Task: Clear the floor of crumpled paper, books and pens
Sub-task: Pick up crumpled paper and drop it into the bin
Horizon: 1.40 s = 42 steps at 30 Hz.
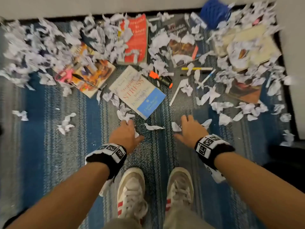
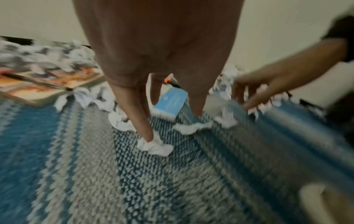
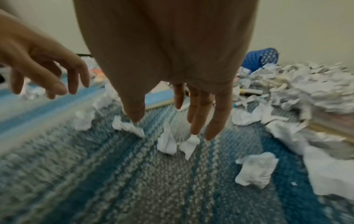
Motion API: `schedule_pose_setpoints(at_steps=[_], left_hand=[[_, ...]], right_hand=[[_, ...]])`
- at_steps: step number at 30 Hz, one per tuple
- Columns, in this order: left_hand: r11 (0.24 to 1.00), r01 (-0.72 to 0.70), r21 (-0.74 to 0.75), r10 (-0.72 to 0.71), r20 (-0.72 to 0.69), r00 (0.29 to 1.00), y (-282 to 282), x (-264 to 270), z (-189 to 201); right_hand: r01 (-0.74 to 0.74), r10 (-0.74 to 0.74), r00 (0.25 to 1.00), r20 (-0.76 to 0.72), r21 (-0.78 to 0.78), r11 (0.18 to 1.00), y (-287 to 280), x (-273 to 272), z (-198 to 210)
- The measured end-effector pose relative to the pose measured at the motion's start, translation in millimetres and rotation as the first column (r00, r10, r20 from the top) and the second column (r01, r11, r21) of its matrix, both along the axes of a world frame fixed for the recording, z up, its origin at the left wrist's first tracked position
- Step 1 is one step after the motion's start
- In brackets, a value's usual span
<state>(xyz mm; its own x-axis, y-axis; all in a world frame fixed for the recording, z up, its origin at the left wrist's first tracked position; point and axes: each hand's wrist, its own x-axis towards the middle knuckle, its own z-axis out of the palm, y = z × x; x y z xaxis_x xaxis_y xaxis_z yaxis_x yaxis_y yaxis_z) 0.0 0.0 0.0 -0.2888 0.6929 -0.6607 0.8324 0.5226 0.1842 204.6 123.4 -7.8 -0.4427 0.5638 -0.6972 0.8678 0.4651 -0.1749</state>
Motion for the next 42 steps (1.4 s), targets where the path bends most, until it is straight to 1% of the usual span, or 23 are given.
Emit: schedule_pose_setpoints(at_steps=[3,5,7,10,12,13,15,16,17,18,20,22,23,25,26,27,29,31,33,36,38,40,42], left_hand=[[0.981,0.187,-0.053,-0.189,-0.045,0.981,3,-1,-49],[0.971,0.236,-0.035,-0.237,-0.022,0.971,1,-3,-73],[0.976,0.214,0.048,-0.215,0.026,0.976,-1,-7,-88],[0.947,0.221,0.234,-0.232,0.021,0.973,-1,-20,-87],[0.901,0.165,0.402,-0.177,-0.006,0.984,-3,-29,-80],[0.863,0.128,0.489,-0.118,-0.052,0.992,-3,-33,-79],[0.803,0.07,0.592,0.03,-0.157,0.987,-1,-41,-81],[0.81,0.023,0.587,0.113,-0.194,0.975,0,-46,-86],[0.84,-0.014,0.543,0.171,-0.241,0.955,2,-50,-91],[0.89,-0.048,0.453,0.19,-0.273,0.943,3,-52,-92],[0.952,-0.018,0.305,0.122,-0.325,0.938,4,-51,-100],[0.968,0.061,0.244,0.019,-0.311,0.95,3,-49,-106],[0.962,0.103,0.254,-0.023,-0.299,0.954,4,-49,-109],[0.937,0.061,0.345,0.009,-0.198,0.98,4,-53,-109],[0.923,0.013,0.384,0.04,-0.13,0.991,3,-54,-110],[0.908,0.016,0.418,0.028,-0.099,0.995,2,-52,-110],[0.889,0.095,0.448,-0.073,-0.067,0.995,5,-45,-107],[0.83,0.176,0.529,-0.188,-0.03,0.982,15,-28,-98],[0.759,0.208,0.616,-0.27,0.008,0.963,36,-9,-86],[0.691,0.268,0.671,-0.401,0.048,0.915,79,23,-66],[0.65,0.362,0.668,-0.503,0.022,0.864,109,44,-54],[0.619,0.459,0.637,-0.602,0.01,0.798,137,66,-39],[0.609,0.516,0.602,-0.657,0.018,0.754,164,91,-23]], right_hand=[[-0.001,-0.009,0.998,0.062,0.167,0.986,5,0,-52],[-0.053,0.034,0.996,0.086,0.219,0.974,8,1,-73],[-0.111,0.108,0.994,0.025,0.235,0.966,13,1,-86],[-0.246,0.273,0.954,-0.126,0.198,0.949,17,-5,-91],[-0.295,0.321,0.93,-0.18,0.154,0.943,17,-8,-92],[-0.281,0.3,0.935,-0.192,0.12,0.952,19,-9,-88],[-0.214,0.235,0.945,-0.227,0.113,0.97,23,-13,-80],[-0.192,0.224,0.942,-0.251,0.144,0.971,22,-17,-77],[-0.178,0.226,0.935,-0.275,0.188,0.966,18,-22,-74],[-0.171,0.237,0.923,-0.302,0.228,0.958,12,-29,-71],[-0.19,0.271,0.91,-0.313,0.265,0.945,-5,-44,-71],[-0.27,0.342,0.901,-0.268,0.271,0.924,-22,-56,-81],[-0.341,0.407,0.885,-0.226,0.28,0.897,-28,-60,-87],[-0.476,0.53,0.834,-0.151,0.286,0.831,-36,-62,-97],[-0.501,0.555,0.818,-0.15,0.287,0.817,-37,-62,-99],[-0.496,0.553,0.814,-0.177,0.284,0.821,-36,-60,-100],[-0.404,0.469,0.838,-0.279,0.262,0.876,-30,-52,-101],[-0.179,0.243,0.881,-0.406,0.189,0.965,-19,-38,-98],[0.074,-0.001,0.862,-0.507,0.124,0.99,-7,-16,-94],[0.365,-0.224,0.757,-0.614,0.112,0.924,5,28,-83],[0.478,-0.308,0.709,-0.635,0.112,0.871,8,55,-67],[0.556,-0.382,0.678,-0.628,0.099,0.825,11,85,-51],[0.61,-0.417,0.697,-0.584,0.176,0.772,18,118,-39]])
